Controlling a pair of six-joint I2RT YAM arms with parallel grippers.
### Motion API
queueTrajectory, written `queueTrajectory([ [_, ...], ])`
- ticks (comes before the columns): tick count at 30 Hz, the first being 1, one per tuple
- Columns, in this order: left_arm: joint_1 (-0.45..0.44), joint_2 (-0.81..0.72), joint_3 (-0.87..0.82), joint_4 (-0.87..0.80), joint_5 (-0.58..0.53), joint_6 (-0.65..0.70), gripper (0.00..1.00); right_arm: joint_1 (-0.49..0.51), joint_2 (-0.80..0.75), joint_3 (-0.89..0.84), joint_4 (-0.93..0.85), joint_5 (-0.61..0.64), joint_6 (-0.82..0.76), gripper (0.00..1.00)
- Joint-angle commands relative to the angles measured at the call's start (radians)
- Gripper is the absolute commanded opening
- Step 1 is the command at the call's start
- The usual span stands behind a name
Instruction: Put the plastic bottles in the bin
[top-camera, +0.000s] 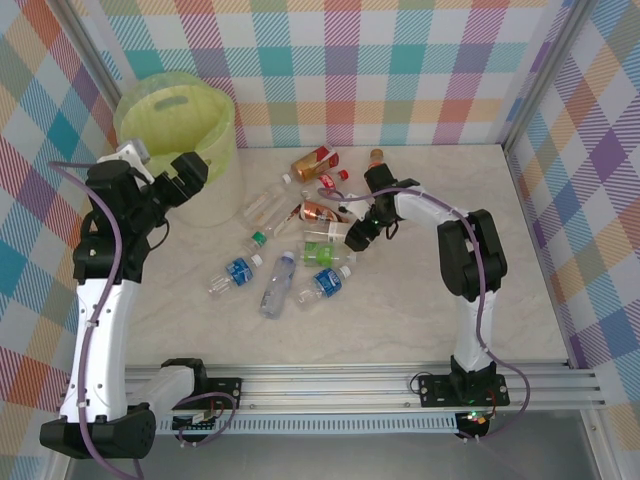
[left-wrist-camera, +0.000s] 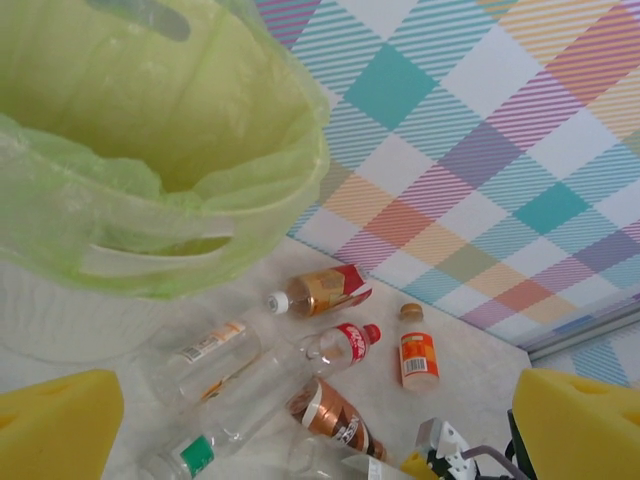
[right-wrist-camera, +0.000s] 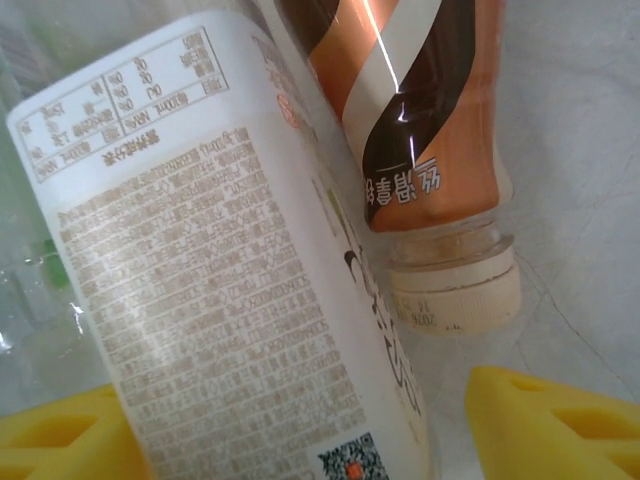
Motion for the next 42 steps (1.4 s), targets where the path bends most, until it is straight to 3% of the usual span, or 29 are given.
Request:
queueTrajectory([
  [1, -0.007, -0.018, -0.02, -0.019, 0.05, 0.027, 1.0, 0.006, -0.017, -0.02, 0.018, -0.013, -0.038, 0.72],
  [12, -0.006, -0.017, -0.083, 0.047, 0.102, 0.009, 1.0, 0.027, -0.105, -0.094, 0.08, -0.009, -0.062, 0.5],
  [18, -0.006, -0.019, -0.102, 0.074, 0.12, -0.015, 1.0, 0.037, -0.248, -0.202, 0.166, 0.002, -0.047, 0.44],
  [23, -0.029, 0.028, -0.131, 0.145, 0.201, -0.081, 1.0, 0.049, -0.362, -0.274, 0.229, -0.01, 0.004, 0.4],
  [31, -0.228, 0.11, -0.122, 0.166, 0.116, -0.067, 1.0, 0.086, -0.576, -0.472, 0.489, -0.099, 0.26, 0.39],
  [36, -0.342, 0.193, -0.119, 0.192, 0.12, -0.096, 1.0, 0.11, -0.644, -0.485, 0.533, -0.142, 0.341, 0.39],
  [42, -0.452, 0.234, -0.188, 0.404, 0.105, -0.186, 1.0, 0.119, -0.639, -0.477, 0.583, -0.199, 0.402, 0.39],
])
